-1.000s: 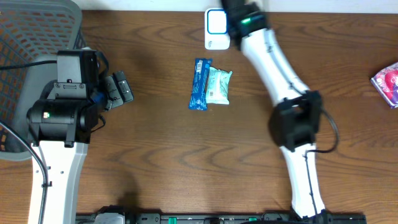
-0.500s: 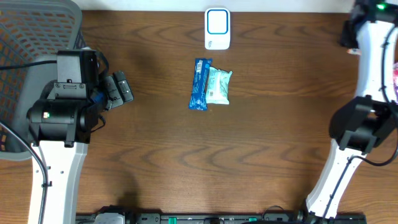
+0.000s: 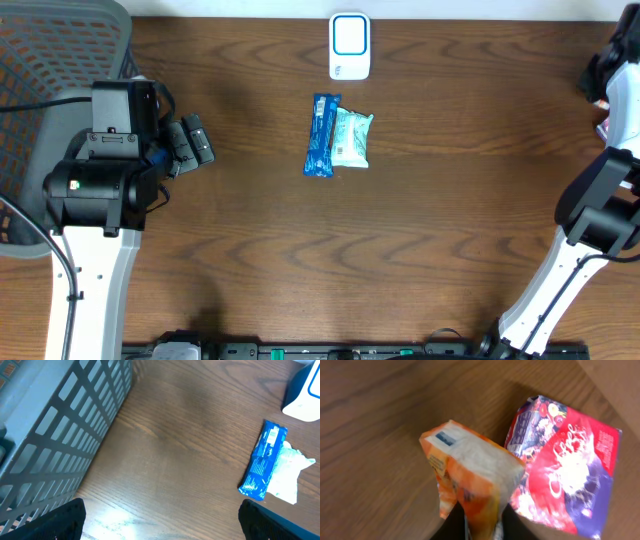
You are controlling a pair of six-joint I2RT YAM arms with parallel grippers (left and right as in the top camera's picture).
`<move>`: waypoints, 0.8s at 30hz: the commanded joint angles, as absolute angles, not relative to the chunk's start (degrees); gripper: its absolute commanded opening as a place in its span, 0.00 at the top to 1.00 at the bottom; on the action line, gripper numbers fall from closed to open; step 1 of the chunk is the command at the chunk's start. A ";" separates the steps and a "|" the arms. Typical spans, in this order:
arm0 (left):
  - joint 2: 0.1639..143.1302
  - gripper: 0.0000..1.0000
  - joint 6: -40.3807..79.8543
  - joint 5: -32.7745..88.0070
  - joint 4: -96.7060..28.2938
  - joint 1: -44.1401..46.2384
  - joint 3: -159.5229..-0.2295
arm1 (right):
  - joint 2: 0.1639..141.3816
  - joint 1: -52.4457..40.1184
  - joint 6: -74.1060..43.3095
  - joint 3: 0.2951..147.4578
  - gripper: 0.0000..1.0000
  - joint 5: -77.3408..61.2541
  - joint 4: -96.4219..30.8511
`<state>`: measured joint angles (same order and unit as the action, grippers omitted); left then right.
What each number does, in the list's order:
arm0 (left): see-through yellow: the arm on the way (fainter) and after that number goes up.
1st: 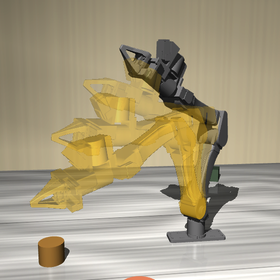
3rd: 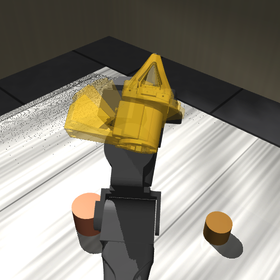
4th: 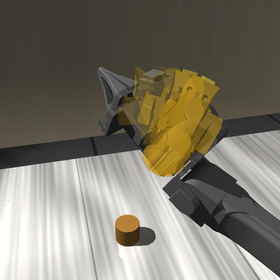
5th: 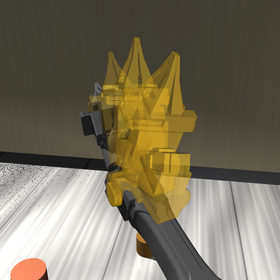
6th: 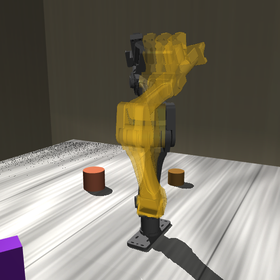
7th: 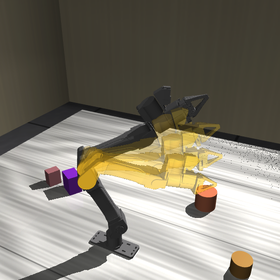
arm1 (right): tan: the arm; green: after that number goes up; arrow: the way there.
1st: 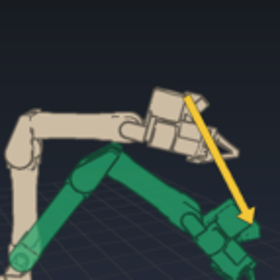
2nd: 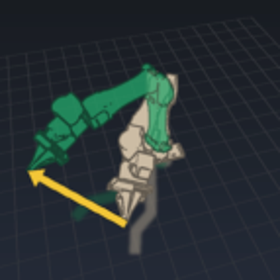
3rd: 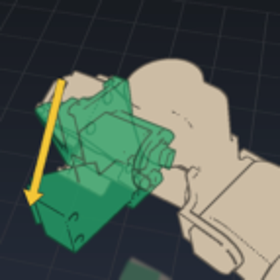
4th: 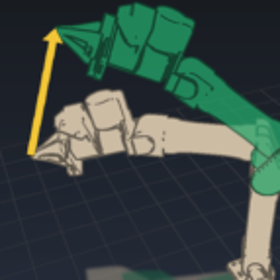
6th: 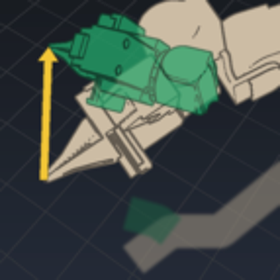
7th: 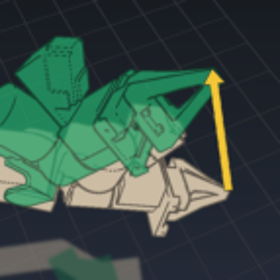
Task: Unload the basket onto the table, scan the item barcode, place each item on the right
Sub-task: 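Carry the orange packet right and place it beside the Carefree pack, then move the right gripper left and grasp the mint-green tissue pack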
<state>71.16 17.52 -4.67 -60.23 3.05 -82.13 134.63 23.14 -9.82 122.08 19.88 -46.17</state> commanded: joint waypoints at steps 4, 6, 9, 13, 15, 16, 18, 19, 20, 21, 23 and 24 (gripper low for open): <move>71.37 0.02 16.75 -5.19 -60.45 2.85 -82.74 | 135.11 25.15 -9.80 119.24 0.28 20.03 -43.55; 71.37 0.02 16.75 -5.19 -60.45 2.85 -82.74 | 134.52 25.32 -8.49 119.26 0.17 20.05 -44.31; 71.37 0.02 16.75 -5.19 -60.45 2.85 -82.74 | 132.77 25.12 -7.64 119.31 0.12 20.03 -46.28; 71.37 0.02 16.75 -5.19 -60.45 2.85 -82.74 | 127.96 23.92 -7.66 119.31 0.01 17.41 -49.93; 71.37 0.02 16.75 -5.19 -60.45 2.85 -82.74 | 123.74 22.70 -7.68 119.31 0.01 9.28 -53.19; 71.37 0.02 16.75 -5.19 -60.45 2.85 -82.74 | 122.30 22.24 -7.68 119.31 0.01 5.02 -54.50; 71.37 0.02 16.75 -5.19 -60.42 2.85 -82.74 | 119.52 21.21 -7.68 119.31 0.01 -5.26 -57.30; 71.37 0.02 16.73 -5.19 -60.45 2.85 -82.74 | 118.39 20.69 -7.66 119.31 0.01 -10.83 -58.63; 71.37 0.02 16.75 -5.17 -60.45 2.85 -82.74 | 117.27 20.01 -7.68 119.31 0.01 -18.04 -60.20; 71.37 0.02 16.75 -5.19 -60.45 2.85 -82.74 | 116.75 19.46 -7.66 119.31 0.01 -23.22 -61.19; 71.37 0.02 16.75 -5.19 -60.45 2.85 -82.74 | 116.46 17.69 -7.62 119.31 0.01 -33.36 -63.33; 71.37 0.02 16.75 -5.19 -60.45 2.85 -82.74 | 116.49 16.62 -7.64 119.28 0.01 -36.21 -64.36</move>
